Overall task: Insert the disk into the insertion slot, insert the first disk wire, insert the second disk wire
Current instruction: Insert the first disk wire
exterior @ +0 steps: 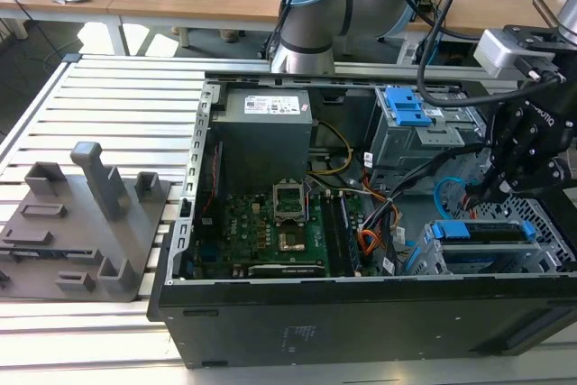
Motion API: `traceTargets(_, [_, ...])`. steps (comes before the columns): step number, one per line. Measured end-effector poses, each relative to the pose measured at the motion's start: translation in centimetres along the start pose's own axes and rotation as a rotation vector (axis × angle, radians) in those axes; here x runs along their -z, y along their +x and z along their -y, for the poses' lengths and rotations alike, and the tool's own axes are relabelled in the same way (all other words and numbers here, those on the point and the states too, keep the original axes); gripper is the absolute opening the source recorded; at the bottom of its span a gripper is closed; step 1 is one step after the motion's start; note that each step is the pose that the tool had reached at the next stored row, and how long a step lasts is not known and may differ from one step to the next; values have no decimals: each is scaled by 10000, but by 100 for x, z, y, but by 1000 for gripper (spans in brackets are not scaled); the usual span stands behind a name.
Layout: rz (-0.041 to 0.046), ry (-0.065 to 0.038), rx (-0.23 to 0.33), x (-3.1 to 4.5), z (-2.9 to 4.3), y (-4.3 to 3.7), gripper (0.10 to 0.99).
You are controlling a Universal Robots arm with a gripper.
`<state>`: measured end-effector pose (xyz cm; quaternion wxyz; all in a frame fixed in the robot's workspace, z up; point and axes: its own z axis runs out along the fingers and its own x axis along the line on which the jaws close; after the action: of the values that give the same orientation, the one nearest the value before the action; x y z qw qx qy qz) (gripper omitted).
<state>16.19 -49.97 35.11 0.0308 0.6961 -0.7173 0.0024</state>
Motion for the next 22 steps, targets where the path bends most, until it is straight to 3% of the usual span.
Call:
traceTargets(2, [-6, 0, 0, -1, 0, 0, 227])
traceTargets(3, [-8, 0, 0, -1, 0, 0, 180])
traceTargets(9, [-25, 1, 0, -1, 0, 0, 180])
traceTargets(12, [-26, 1, 0, -11, 7, 190, 180])
traceTargets(13, [-20, 1, 0, -23, 20, 211, 180])
traceTargets(22, [-13, -7, 0, -102, 87, 228, 180])
